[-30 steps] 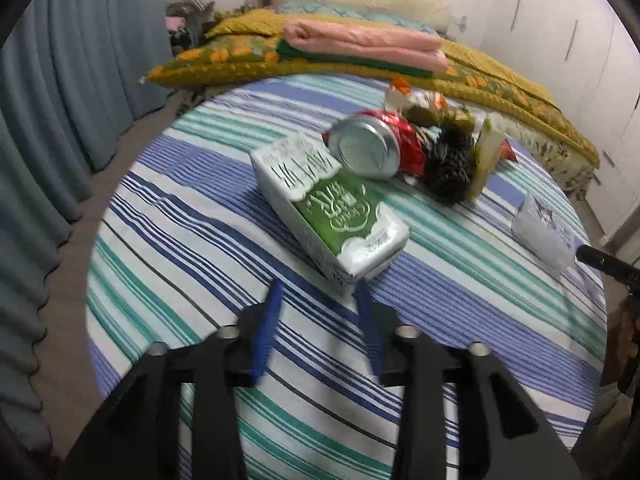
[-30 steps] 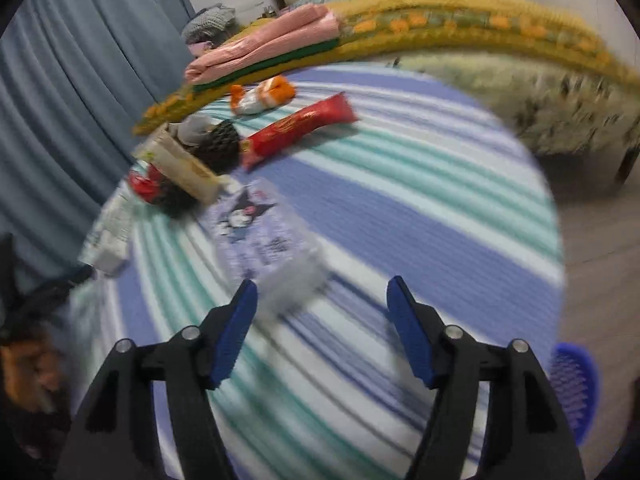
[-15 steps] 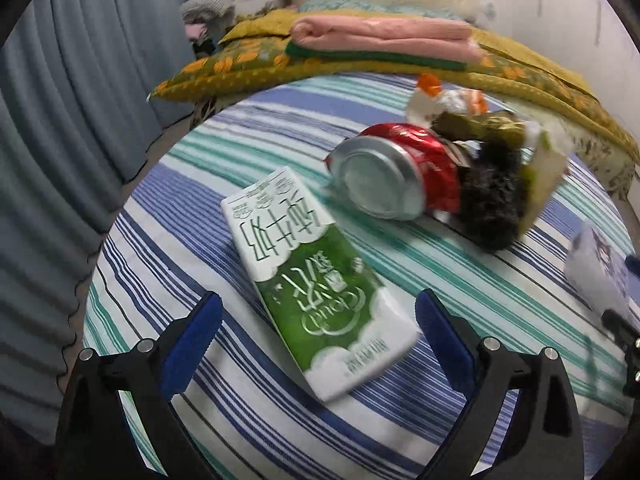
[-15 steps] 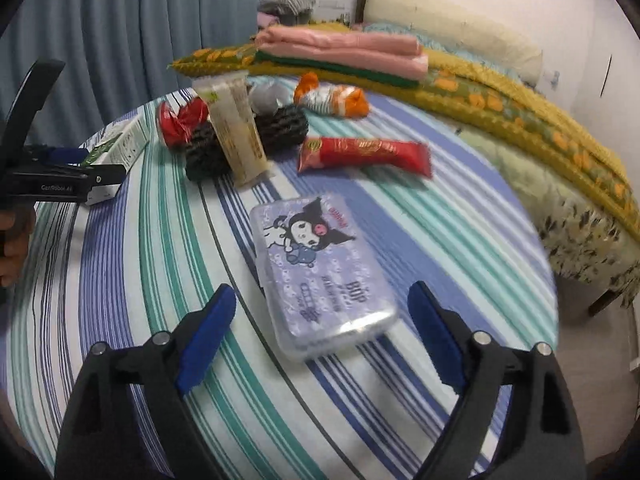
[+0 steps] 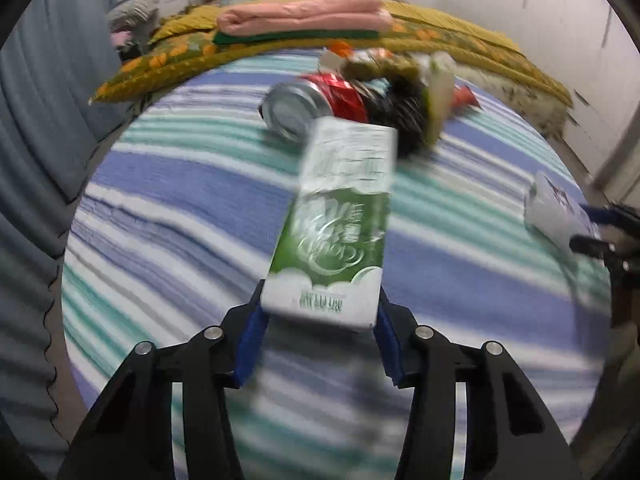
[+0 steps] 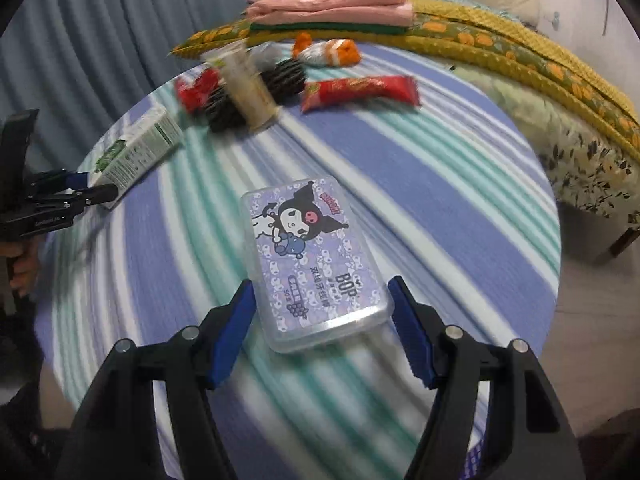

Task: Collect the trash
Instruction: 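Grasp the milk carton with the left tool while the right tool grasps the Kuromi box, then carry the carton and Kuromi box to the wastebasket and release both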

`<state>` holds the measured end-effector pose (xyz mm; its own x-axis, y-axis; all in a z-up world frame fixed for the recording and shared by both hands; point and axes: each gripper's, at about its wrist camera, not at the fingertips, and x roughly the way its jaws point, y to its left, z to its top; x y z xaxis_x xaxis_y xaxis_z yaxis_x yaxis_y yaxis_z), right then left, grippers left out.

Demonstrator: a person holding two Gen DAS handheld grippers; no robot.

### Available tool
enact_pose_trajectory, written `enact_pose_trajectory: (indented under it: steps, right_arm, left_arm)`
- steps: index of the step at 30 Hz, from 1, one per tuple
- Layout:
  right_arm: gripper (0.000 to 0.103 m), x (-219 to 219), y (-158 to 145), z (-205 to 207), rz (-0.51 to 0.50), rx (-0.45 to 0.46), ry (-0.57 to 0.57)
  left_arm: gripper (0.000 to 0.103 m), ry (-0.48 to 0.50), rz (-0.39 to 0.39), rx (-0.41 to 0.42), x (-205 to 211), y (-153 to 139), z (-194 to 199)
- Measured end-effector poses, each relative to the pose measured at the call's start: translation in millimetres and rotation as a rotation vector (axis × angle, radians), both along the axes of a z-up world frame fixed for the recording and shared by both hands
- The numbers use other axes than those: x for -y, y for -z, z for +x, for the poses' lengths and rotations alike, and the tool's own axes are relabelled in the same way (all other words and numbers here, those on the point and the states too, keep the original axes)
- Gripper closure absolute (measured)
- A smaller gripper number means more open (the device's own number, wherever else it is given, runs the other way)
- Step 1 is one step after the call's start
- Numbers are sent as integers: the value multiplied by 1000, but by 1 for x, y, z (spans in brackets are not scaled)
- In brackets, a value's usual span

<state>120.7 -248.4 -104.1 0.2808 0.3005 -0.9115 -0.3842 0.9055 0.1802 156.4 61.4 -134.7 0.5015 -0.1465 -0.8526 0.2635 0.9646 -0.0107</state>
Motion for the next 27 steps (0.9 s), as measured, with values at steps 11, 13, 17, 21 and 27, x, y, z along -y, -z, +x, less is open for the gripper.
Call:
enact_pose_trajectory:
  steps: [11, 13, 17, 21, 27]
  right_arm:
    - [19, -21, -13, -6, -41, 97, -63]
    - [16, -33, -12, 1, -70, 103, -95]
    - [19, -51, 0, 15, -135, 43, -143]
    - [38, -53, 5, 16, -167, 13, -143]
    - [38, -29, -6, 6, -89, 31, -46]
  left_arm:
    - [12, 203, 109, 91, 37, -15, 1]
    - [12, 240, 131, 53, 42, -8, 16]
    - [12, 261, 156, 11, 45, -1, 36]
    - [38, 283, 162, -29, 47, 3, 49]
    - [50, 226, 111, 13, 49, -11, 41]
